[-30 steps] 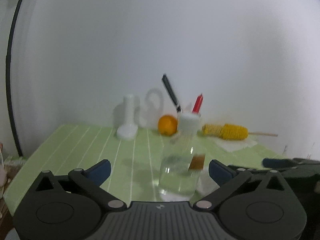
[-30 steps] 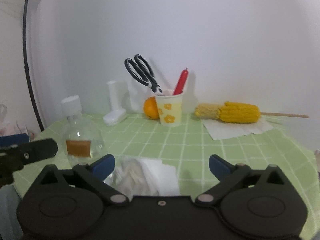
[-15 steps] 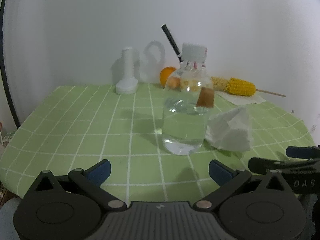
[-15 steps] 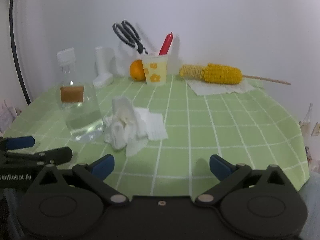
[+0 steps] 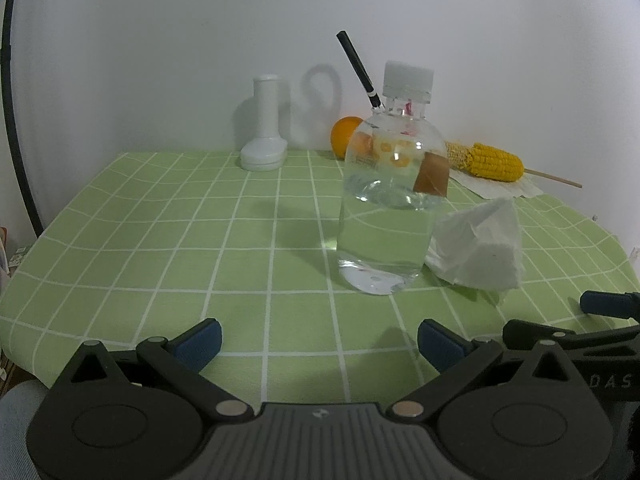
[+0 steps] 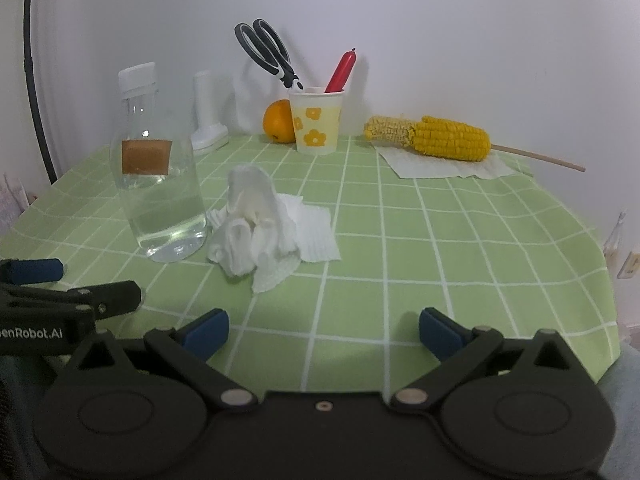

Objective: Clean container
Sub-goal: 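Lower the bottle onto the table and open the left gripper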

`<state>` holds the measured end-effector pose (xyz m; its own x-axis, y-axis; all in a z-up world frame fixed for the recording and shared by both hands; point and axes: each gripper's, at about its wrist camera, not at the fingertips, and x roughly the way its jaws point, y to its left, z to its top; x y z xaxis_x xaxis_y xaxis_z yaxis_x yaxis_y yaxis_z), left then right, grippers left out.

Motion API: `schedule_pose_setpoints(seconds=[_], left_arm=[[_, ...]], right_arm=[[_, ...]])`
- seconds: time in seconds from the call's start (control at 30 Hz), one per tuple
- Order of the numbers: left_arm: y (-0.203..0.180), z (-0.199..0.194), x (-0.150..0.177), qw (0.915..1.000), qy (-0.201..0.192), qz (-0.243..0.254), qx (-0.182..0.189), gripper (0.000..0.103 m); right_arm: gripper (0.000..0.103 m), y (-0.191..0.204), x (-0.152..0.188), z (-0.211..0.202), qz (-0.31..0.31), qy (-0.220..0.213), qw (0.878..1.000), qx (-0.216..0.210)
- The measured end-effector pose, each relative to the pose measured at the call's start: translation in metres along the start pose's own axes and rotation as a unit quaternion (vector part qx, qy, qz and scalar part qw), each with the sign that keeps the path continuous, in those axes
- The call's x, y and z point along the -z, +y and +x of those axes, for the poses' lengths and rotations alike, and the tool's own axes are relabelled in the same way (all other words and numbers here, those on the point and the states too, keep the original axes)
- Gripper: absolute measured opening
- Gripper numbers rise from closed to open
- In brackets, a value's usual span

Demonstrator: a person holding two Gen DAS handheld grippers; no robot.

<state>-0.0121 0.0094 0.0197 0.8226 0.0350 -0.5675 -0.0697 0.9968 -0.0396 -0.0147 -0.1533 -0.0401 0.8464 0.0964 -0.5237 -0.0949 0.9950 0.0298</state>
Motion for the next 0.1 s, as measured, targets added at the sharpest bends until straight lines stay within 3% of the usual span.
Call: schedule_pose_setpoints(seconds=[0.1], left_arm=[[-0.0009,0.0003,0.0003,1.0,0.001,0.002,0.0,0.103]], right_arm=[[0.103,-0.0001,-0.0001,-0.0001,0.0,0.0,1.0,0.0]])
